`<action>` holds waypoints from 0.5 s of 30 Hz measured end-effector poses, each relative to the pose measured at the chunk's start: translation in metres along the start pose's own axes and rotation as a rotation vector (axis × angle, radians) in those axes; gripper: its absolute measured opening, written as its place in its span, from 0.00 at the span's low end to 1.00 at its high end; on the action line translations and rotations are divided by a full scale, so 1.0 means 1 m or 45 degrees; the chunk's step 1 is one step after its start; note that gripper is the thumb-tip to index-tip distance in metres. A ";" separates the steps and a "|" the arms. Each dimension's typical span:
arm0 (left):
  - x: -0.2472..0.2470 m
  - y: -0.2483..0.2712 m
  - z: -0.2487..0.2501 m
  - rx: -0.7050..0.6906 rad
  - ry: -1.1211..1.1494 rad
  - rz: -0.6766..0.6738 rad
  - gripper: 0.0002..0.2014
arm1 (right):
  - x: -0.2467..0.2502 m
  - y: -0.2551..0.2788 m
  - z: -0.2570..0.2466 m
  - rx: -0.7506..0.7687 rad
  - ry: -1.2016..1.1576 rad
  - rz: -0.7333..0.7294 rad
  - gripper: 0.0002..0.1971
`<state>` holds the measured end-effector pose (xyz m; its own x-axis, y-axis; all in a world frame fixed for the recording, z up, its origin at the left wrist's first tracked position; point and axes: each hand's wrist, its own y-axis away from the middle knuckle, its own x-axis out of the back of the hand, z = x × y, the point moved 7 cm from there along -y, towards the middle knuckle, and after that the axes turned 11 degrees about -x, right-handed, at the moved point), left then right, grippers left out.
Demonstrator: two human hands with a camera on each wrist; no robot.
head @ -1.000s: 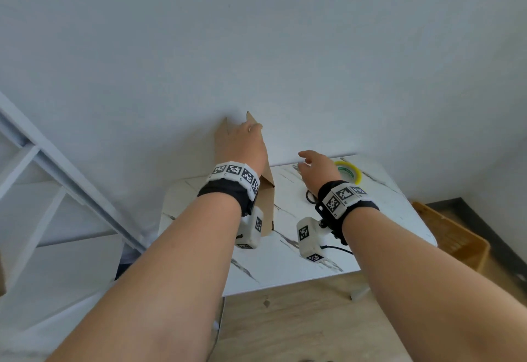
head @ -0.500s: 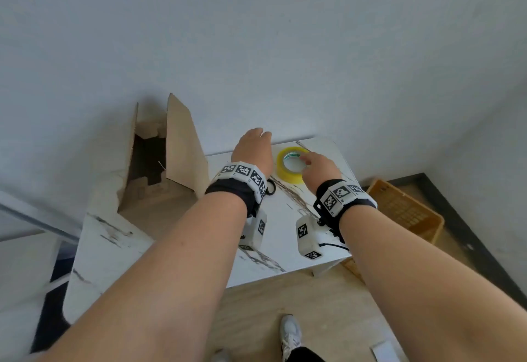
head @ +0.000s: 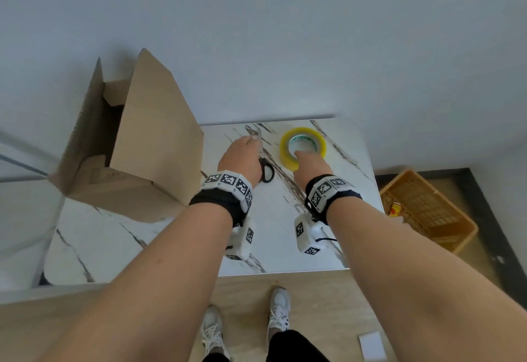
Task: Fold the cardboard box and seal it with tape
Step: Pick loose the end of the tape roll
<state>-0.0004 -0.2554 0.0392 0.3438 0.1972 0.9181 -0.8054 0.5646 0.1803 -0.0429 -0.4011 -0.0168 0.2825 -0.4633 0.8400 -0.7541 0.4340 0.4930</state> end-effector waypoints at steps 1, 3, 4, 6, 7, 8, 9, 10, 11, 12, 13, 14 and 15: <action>-0.002 -0.001 -0.002 0.020 0.011 0.002 0.24 | -0.004 -0.003 0.001 0.011 0.038 -0.010 0.23; -0.005 -0.003 -0.006 0.054 0.028 -0.001 0.23 | -0.009 -0.008 0.002 0.024 0.115 -0.007 0.23; -0.007 -0.003 -0.007 0.071 0.040 -0.004 0.23 | -0.011 -0.010 0.002 0.036 0.159 0.017 0.23; -0.010 -0.002 -0.010 0.094 0.068 0.001 0.23 | -0.012 -0.013 0.001 0.055 0.246 0.083 0.21; -0.011 0.000 -0.011 0.098 0.080 0.005 0.23 | -0.013 -0.013 0.001 0.049 0.284 0.097 0.20; -0.012 0.002 -0.011 0.099 0.092 0.006 0.23 | -0.016 -0.014 0.001 0.042 0.325 0.099 0.18; -0.014 0.004 -0.011 0.099 0.102 0.003 0.23 | -0.020 -0.013 0.002 0.036 0.369 0.095 0.17; -0.015 0.007 -0.012 0.101 0.108 -0.003 0.23 | -0.023 -0.012 0.002 0.033 0.409 0.093 0.17; -0.015 0.009 -0.013 0.101 0.112 -0.009 0.22 | -0.025 -0.010 0.003 0.029 0.432 0.094 0.17; -0.015 0.010 -0.014 0.102 0.115 -0.014 0.22 | -0.026 -0.008 0.005 0.019 0.433 0.095 0.17; -0.014 0.012 -0.015 0.103 0.119 -0.015 0.22 | -0.026 -0.006 0.006 -0.002 0.408 0.091 0.17; -0.012 0.013 -0.016 0.104 0.127 -0.012 0.22 | -0.025 -0.003 0.007 -0.024 0.365 0.086 0.17; -0.009 0.014 -0.017 0.107 0.139 -0.005 0.22 | -0.023 -0.001 0.008 -0.044 0.317 0.083 0.18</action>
<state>-0.0063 -0.2359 0.0269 0.3938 0.2841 0.8742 -0.8400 0.4973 0.2168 -0.0537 -0.3971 -0.0382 0.3744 -0.2309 0.8981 -0.7559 0.4851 0.4398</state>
